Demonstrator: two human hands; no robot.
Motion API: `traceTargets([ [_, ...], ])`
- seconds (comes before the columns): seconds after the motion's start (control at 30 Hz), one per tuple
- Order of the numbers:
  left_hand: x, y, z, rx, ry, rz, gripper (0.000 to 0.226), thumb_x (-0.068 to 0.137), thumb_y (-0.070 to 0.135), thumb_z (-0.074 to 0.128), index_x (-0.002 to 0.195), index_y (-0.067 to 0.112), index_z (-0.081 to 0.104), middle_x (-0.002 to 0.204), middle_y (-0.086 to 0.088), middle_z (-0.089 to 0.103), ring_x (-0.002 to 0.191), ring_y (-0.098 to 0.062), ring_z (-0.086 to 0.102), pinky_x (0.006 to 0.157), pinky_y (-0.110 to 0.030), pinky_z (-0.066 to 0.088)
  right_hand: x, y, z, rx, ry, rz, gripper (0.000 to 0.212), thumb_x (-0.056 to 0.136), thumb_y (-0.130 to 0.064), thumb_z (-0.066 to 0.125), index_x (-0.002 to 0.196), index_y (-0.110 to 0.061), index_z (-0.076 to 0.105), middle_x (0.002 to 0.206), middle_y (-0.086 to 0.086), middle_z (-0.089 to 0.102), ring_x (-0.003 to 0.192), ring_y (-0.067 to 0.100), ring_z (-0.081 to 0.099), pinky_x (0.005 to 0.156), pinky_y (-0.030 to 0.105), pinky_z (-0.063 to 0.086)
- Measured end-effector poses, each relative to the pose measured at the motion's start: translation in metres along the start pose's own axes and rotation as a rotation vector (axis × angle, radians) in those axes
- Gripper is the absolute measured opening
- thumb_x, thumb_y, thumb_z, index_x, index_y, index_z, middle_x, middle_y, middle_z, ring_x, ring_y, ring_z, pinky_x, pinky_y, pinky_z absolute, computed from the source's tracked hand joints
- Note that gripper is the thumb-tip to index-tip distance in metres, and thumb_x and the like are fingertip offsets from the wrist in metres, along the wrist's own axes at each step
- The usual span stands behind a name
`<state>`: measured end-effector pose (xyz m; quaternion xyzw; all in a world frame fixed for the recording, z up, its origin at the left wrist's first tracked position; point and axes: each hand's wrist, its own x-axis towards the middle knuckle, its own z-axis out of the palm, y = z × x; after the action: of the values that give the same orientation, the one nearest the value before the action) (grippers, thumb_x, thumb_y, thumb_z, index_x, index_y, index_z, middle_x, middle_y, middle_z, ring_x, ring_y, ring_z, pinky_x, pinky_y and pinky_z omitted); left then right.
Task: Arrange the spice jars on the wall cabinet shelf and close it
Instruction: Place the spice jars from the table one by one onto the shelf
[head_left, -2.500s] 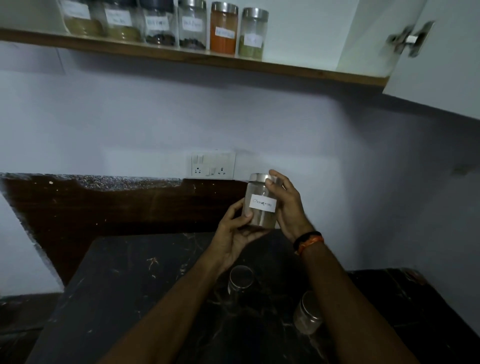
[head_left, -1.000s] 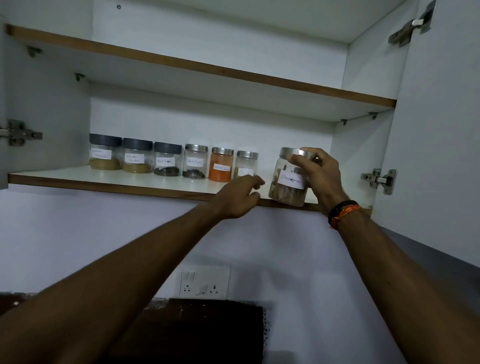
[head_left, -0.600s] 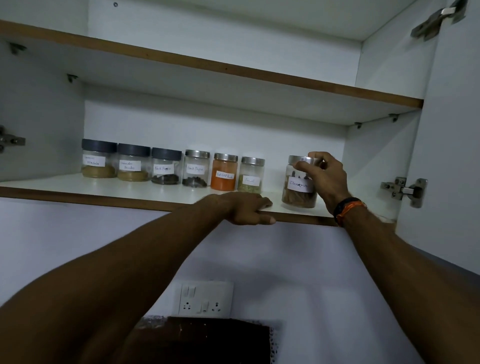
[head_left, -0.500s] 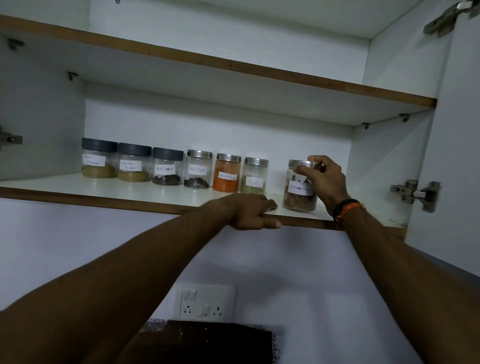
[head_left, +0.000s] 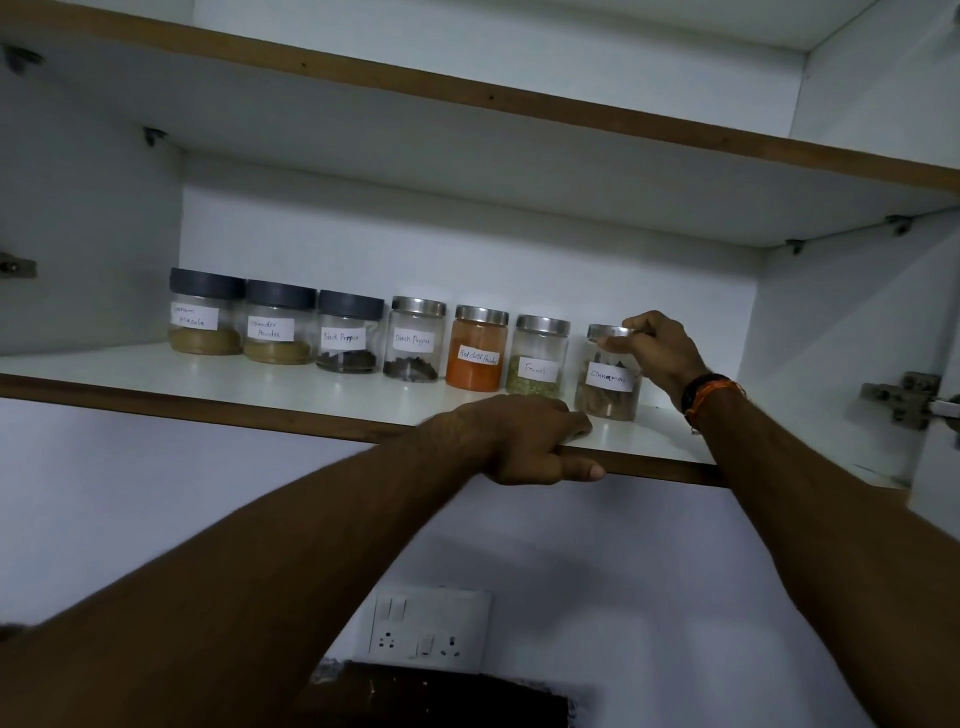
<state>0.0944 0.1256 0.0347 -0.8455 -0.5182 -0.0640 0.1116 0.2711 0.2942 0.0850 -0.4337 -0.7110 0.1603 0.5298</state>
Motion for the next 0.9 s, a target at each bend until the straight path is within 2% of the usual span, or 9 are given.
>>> traceTargets([
  [0.1,0.000,0.001,0.000,-0.001,-0.005,-0.007,0.068,0.100,0.058,0.039,0.154,0.015,0.034,0.150,-0.009,0.047,0.133,-0.024,0.048,0.111,-0.043,0.041,0.008,0.001,0.005,-0.039,0.024,-0.026,0.039,0.085,-0.021,0.077,0.117,-0.001,0.066,0.116,0.011,0.066,0.100,0.024,0.059,0.067,0.023,0.044],
  [0.27,-0.001,0.001,-0.001,0.002,-0.014,-0.008,0.068,0.101,0.057,0.038,0.155,0.017,0.031,0.154,-0.009,0.043,0.138,-0.024,0.044,0.114,-0.043,0.038,0.014,0.004,0.016,-0.109,0.050,-0.030,0.041,0.092,-0.022,0.070,0.127,-0.001,0.063,0.127,0.015,0.065,0.116,0.033,0.059,0.096,0.039,0.049],
  [0.37,-0.001,0.000,-0.001,-0.014,-0.020,0.006,0.067,0.102,0.055,0.038,0.158,0.021,0.025,0.160,-0.006,0.035,0.145,-0.024,0.036,0.118,-0.042,0.030,0.017,0.006,0.019,-0.122,0.056,-0.019,0.040,0.094,-0.022,0.067,0.130,-0.003,0.062,0.130,0.016,0.064,0.118,0.033,0.059,0.100,0.041,0.050],
  [0.5,-0.001,0.001,-0.002,-0.028,-0.031,0.012,0.065,0.102,0.055,0.037,0.159,0.028,0.021,0.163,-0.004,0.032,0.148,-0.024,0.031,0.122,-0.045,0.025,0.019,0.009,0.022,-0.112,0.052,-0.005,0.042,0.095,-0.023,0.067,0.133,-0.005,0.061,0.133,0.015,0.064,0.119,0.034,0.059,0.100,0.041,0.051],
  [0.6,0.000,0.000,-0.001,-0.035,-0.039,0.020,0.063,0.103,0.054,0.036,0.159,0.030,0.020,0.163,-0.003,0.030,0.149,-0.024,0.031,0.122,-0.045,0.025,0.021,0.010,0.023,-0.086,0.033,0.027,0.044,0.095,-0.023,0.066,0.136,-0.007,0.060,0.135,0.015,0.062,0.120,0.035,0.059,0.102,0.049,0.053],
  [0.8,0.002,-0.003,0.001,-0.037,-0.039,0.021,0.063,0.102,0.056,0.036,0.159,0.032,0.020,0.162,-0.002,0.032,0.148,-0.024,0.033,0.121,-0.047,0.026,0.024,0.009,0.024,-0.095,0.014,0.032,0.034,0.095,-0.023,0.066,0.124,-0.005,0.066,0.122,0.017,0.068,0.111,0.036,0.063,0.095,0.052,0.056],
  [0.9,0.003,-0.005,0.002,-0.042,-0.041,0.020,0.064,0.102,0.056,0.037,0.159,0.032,0.020,0.162,-0.003,0.032,0.147,-0.024,0.034,0.122,-0.047,0.026,0.023,0.010,0.025,-0.097,0.003,0.031,0.035,0.096,-0.023,0.065,0.125,-0.004,0.066,0.122,0.018,0.067,0.111,0.037,0.062,0.095,0.050,0.056],
])
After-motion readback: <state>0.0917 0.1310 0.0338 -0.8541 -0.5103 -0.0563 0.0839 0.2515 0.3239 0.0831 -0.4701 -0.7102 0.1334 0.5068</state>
